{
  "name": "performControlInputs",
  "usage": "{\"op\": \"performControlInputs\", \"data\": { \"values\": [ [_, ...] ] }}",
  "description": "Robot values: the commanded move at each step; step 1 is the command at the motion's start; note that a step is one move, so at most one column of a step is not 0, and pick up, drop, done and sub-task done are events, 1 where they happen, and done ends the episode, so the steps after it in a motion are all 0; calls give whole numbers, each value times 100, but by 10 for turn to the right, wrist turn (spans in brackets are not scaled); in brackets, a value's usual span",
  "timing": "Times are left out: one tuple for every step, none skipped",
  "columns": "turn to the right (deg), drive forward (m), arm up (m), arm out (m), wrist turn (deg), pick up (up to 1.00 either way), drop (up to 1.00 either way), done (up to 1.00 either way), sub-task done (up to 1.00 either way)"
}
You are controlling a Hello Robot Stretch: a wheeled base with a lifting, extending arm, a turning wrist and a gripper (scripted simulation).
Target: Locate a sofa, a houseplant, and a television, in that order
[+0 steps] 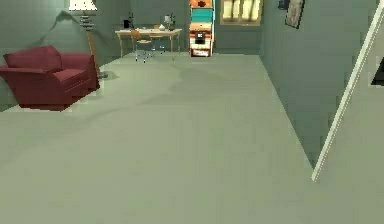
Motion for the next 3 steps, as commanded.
{"op": "performControlInputs", "data": {
  "values": [
    [0, 100, 0, 0, 0, 0, 0, 0, 0],
    [0, 100, 0, 0, 0, 0, 0, 0, 0],
    [0, 100, 0, 0, 0, 0, 0, 0, 0]
  ]
}}
